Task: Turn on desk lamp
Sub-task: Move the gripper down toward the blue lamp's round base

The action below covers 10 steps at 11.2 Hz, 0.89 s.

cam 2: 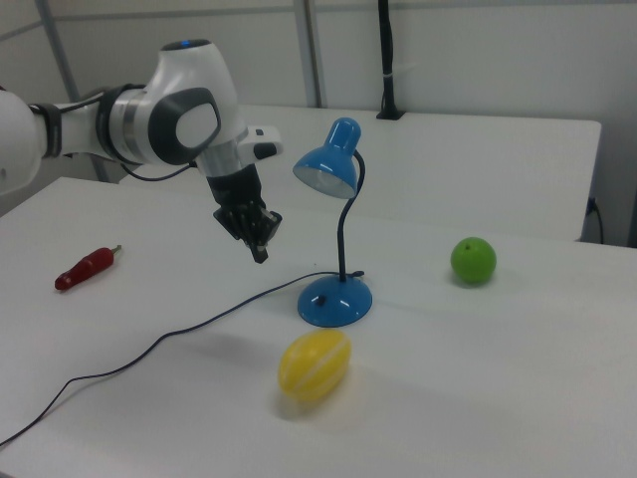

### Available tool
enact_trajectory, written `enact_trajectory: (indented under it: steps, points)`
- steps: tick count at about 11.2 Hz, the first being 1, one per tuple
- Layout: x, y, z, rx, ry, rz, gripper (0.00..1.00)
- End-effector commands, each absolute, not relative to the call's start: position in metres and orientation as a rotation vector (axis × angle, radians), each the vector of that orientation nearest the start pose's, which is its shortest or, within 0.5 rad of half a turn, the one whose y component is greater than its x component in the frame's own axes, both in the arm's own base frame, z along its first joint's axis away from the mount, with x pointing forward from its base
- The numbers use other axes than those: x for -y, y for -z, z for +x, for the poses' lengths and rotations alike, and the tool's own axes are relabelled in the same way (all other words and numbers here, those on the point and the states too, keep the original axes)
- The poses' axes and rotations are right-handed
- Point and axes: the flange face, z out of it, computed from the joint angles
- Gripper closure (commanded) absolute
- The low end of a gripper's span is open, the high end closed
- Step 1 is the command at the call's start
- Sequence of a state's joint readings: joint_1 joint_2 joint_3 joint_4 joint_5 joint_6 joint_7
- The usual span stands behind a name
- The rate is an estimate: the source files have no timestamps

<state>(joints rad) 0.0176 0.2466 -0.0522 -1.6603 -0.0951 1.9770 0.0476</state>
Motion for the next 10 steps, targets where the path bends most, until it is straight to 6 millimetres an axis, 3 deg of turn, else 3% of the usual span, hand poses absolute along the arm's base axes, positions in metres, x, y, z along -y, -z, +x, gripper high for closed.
enact_trajectory:
  steps: [1, 5, 10]
  points:
    - [0.038, -0.436, 0.647, -0.08, 0.173, -3.239, 1.0]
    - [0.048, -0.389, 0.651, -0.218, 0.266, -3.216, 1.0]
    - [0.066, -0.364, 0.67, -0.249, 0.458, -3.187, 1.0]
